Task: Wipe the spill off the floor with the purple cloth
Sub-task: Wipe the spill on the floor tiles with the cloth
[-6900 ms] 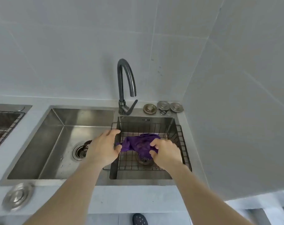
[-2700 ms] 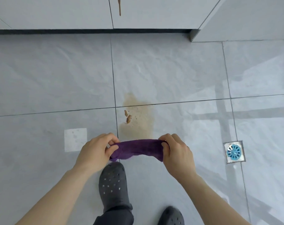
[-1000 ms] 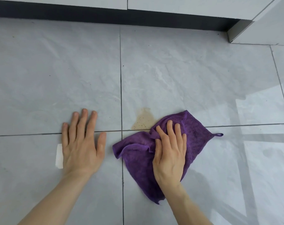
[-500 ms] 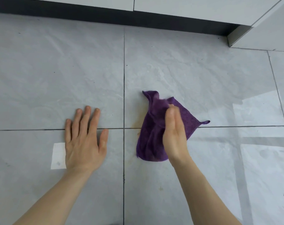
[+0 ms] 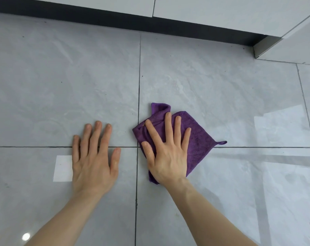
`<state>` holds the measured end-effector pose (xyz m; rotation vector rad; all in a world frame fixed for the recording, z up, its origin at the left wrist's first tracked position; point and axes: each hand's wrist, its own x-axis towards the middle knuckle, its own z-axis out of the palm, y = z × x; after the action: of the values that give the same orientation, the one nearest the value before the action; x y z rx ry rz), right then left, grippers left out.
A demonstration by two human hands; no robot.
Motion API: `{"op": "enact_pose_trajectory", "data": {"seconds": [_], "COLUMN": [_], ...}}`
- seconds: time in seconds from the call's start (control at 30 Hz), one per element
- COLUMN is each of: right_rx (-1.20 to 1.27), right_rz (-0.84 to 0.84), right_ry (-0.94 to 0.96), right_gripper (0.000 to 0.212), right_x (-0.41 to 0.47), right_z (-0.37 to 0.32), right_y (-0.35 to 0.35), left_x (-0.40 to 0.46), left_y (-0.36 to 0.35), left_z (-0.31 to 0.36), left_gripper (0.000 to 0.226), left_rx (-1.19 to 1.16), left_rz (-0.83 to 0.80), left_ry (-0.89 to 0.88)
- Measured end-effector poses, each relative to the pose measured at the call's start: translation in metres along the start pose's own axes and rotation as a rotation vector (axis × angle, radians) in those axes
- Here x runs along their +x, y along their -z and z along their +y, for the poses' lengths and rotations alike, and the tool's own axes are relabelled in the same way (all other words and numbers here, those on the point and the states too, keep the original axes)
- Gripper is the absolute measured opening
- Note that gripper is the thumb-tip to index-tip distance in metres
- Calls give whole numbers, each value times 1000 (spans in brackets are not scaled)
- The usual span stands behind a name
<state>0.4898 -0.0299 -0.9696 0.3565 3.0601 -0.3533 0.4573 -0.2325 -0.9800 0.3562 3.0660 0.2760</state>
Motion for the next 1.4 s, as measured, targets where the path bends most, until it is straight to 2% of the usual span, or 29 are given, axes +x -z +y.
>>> {"op": "enact_pose_trajectory", "data": {"seconds": [0.13,0.4,0.57,0.67,0.83,0.93,1.1,1.27,1.4], "right_rx": [12,13,6,-13,15,30,16,42,51], "right_rz": [-17,-41,-13,26,89,106,92,6,-42], "right_ry": [131,154,28,-117,-338,-367,-267,54,71], "right_gripper": [54,55,57,58,60,61,58,56,56], "right_x": [-33,-74,-78,-66,-8,24,33,-23,-61], "right_z": [-13,1,17,14,20,10,3,-21,-25], "right_y": [-8,-10,-8,-8,-5,-7,-6,-11,-16], "left_x": [0,0,0,-1,0,-1,0,-1,1], "left_y": [1,3,3,3,3,2,-1,1,5], "left_z": [0,-1,-2,-2,0,0,3,1,3], "left_gripper": [68,67,67,68,69,70,72,71,70], "left_rx": [9,-5,9,0,17,20,44,22,3], "left_rz": [-7,-22,-33,-31,-27,-24,-17,-8,-17], "left_ry": [-3,-1,-4,4,1,3,-3,7,1]}}
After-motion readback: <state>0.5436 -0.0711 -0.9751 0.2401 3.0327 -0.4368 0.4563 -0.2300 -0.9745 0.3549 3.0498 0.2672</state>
